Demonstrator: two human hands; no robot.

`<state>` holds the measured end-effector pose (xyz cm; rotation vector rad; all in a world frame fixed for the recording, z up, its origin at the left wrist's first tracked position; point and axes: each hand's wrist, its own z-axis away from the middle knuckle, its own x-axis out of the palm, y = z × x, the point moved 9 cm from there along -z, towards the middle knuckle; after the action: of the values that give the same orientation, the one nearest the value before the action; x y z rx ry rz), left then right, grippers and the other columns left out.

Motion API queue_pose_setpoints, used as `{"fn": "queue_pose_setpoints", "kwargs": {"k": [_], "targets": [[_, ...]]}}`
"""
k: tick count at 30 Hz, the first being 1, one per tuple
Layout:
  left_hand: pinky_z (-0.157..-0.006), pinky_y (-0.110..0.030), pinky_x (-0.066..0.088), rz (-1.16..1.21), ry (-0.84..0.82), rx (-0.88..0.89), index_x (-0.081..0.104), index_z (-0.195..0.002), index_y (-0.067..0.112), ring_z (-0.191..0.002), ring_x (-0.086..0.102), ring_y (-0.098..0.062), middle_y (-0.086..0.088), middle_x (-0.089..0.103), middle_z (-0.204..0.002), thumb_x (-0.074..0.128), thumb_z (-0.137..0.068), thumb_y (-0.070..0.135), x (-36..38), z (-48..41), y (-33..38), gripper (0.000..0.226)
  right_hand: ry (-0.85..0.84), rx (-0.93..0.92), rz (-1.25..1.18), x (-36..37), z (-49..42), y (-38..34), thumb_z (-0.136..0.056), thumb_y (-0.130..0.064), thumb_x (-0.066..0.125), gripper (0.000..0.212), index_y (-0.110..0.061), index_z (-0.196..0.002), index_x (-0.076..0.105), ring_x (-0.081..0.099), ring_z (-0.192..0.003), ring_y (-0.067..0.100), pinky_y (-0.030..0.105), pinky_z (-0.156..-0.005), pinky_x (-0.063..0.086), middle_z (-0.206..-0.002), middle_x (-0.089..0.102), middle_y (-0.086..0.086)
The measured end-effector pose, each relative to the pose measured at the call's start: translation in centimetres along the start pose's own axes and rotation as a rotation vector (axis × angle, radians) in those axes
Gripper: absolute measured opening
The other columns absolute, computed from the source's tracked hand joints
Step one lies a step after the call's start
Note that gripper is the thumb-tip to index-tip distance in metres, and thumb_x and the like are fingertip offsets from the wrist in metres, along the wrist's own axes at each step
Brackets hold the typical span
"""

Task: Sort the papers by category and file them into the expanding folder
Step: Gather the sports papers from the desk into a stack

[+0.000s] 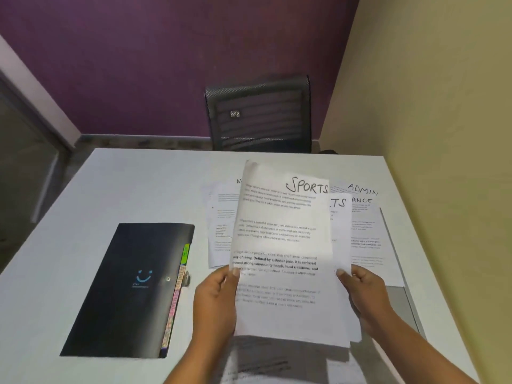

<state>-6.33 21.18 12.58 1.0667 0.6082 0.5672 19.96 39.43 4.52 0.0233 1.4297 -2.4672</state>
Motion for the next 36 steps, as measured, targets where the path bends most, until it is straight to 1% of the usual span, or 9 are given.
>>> {"fn": "queue_pose_setpoints", "kwargs": {"k": [3,7,10,13,16,23,30,34,36], "targets": [[-0.073,-0.046,0.061,-0.035,-0.069,-0.038,0.076,-0.087,0.023,-0.076,0.075,-0.018,0.003,0.078,-0.083,0.05,-0.101,0.027,0.7,3.3,-0.7,0.029,-0.055,0.015,-0.086,0.4,3.6,-0.5,-0.087,-0.017,0.075,0.009,-0.009,-0.09,0.076,0.073,-0.078,0.034,0.057,-0.082,0.058,-0.091,0.077,0.02],[-0.07,-0.043,0.061,-0.095,-0.059,-0.08,0.074,-0.083,0.024,-0.074,0.073,-0.018,0.004,0.077,-0.082,0.06,-0.095,0.032,0.2,5.6,-1.2,0.02,-0.11,0.031,-0.148,0.7,7.7,-0.9,-0.082,-0.014,0.079,0.009,-0.009,-0.089,0.076,0.07,-0.077,0.037,0.064,-0.079,0.055,-0.09,0.076,0.025],[-0.075,-0.033,0.052,-0.23,0.094,0.007,0.063,-0.091,0.033,-0.089,0.062,-0.013,0.008,0.064,-0.102,0.076,-0.082,0.037,-1.8,6.2,0.2,0.016,-0.145,0.017,-0.168,0.3,10.0,-0.9,-0.084,-0.01,0.075,0.011,-0.009,-0.095,0.076,0.072,-0.083,0.043,0.066,-0.082,0.053,-0.093,0.076,0.023],[-0.087,-0.04,0.056,-0.049,-0.047,-0.063,0.054,-0.114,0.027,-0.096,0.068,-0.016,0.005,0.067,-0.11,0.079,-0.081,0.023,-1.1,6.0,-0.4,0.041,-0.214,0.017,-0.203,0.4,11.6,-0.6,-0.084,-0.003,0.073,0.021,-0.007,-0.105,0.073,0.071,-0.091,0.048,0.063,-0.082,0.054,-0.1,0.076,0.023],[-0.087,-0.05,0.057,0.162,-0.261,-0.161,0.063,-0.118,0.015,-0.094,0.074,-0.027,-0.005,0.077,-0.105,0.066,-0.092,0.009,0.9,7.0,-1.1,0.027,-0.267,0.002,-0.235,0.7,13.0,-1.3,-0.085,0.003,0.068,0.026,-0.008,-0.108,0.072,0.073,-0.087,0.04,0.047,-0.077,0.059,-0.103,0.076,0.021],[-0.073,-0.046,0.062,0.279,-0.217,-0.146,0.068,-0.106,0.007,-0.085,0.075,-0.034,-0.015,0.077,-0.094,0.06,-0.093,0.0,0.6,8.7,-1.1,0.017,-0.254,-0.099,-0.218,0.4,14.4,-2.9,-0.088,-0.005,0.068,0.021,-0.005,-0.109,0.074,0.074,-0.094,0.035,0.049,-0.089,0.057,-0.102,0.077,0.017],[-0.061,-0.035,0.061,0.349,-0.251,-0.126,0.068,-0.107,0.003,-0.085,0.075,-0.033,-0.017,0.077,-0.095,0.06,-0.09,-0.007,0.7,9.2,-1.1,0.021,-0.28,-0.143,-0.225,-0.2,15.9,-3.6,-0.087,0.013,0.061,0.025,-0.003,-0.102,0.073,0.074,-0.062,0.019,0.019,-0.044,0.05,-0.091,0.078,0.016],[-0.063,-0.036,0.061,0.372,-0.294,-0.112,0.067,-0.109,0.002,-0.087,0.074,-0.035,-0.019,0.076,-0.098,0.061,-0.088,-0.01,1.0,9.5,-1.1,0.025,-0.245,-0.166,-0.216,-0.7,16.1,-3.9,-0.091,-0.013,0.067,0.017,0.0,-0.1,0.073,0.074,-0.068,0.022,0.022,-0.049,0.052,-0.092,0.077,0.02],[-0.064,-0.035,0.061,0.379,-0.305,-0.103,0.067,-0.108,0.002,-0.088,0.074,-0.033,-0.018,0.076,-0.099,0.06,-0.088,-0.011,1.0,9.6,-1.0,0.026,-0.239,-0.185,-0.189,-0.8,16.3,-4.2,-0.091,-0.007,0.066,0.015,-0.004,-0.104,0.074,0.076,-0.078,0.027,0.026,-0.056,0.056,-0.096,0.078,0.017]]}}
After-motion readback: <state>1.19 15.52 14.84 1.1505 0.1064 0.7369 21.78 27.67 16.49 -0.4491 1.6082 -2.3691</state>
